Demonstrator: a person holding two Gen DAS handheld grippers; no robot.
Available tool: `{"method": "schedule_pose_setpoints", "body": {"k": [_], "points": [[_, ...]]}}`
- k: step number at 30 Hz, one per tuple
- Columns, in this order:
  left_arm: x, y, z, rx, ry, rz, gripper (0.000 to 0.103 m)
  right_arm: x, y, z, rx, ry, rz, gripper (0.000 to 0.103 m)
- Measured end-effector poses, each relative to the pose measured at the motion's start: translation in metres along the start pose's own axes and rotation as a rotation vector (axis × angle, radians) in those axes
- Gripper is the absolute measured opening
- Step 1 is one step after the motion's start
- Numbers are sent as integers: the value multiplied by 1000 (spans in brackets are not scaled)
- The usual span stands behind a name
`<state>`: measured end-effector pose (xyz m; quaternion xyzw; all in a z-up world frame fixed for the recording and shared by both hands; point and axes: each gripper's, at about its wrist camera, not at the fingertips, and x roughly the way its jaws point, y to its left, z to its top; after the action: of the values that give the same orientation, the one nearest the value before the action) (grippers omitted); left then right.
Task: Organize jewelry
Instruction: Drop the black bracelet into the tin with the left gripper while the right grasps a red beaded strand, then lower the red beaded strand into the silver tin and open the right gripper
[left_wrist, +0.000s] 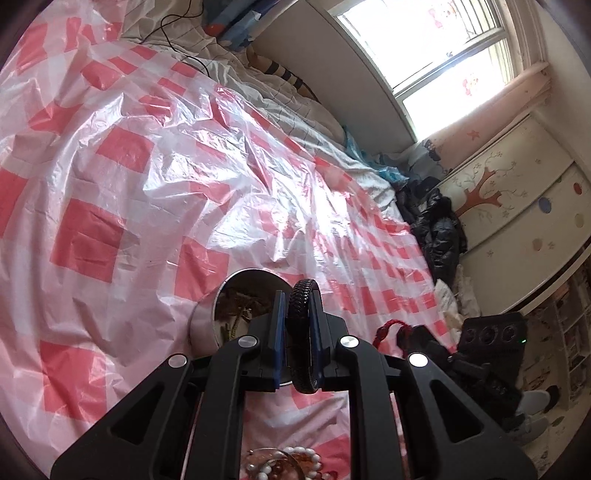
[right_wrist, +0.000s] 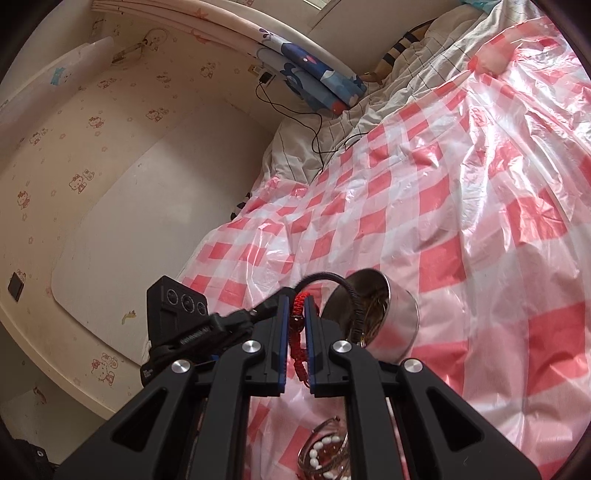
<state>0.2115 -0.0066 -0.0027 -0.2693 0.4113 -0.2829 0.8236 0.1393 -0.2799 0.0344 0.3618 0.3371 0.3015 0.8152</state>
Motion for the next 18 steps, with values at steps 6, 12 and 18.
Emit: {"method": "schedule_pose_setpoints", "body": {"k": [6, 12, 18], "points": [[14, -8, 0, 95, 55, 194, 22, 27, -3, 12, 14, 18, 4, 9], [-11, -5, 9, 71, -26, 211, 42, 47, -12, 16, 65, 29, 61, 9], [-34, 8, 4, 22, -35, 230, 47, 41, -24, 12, 13, 28, -217, 44]]}}
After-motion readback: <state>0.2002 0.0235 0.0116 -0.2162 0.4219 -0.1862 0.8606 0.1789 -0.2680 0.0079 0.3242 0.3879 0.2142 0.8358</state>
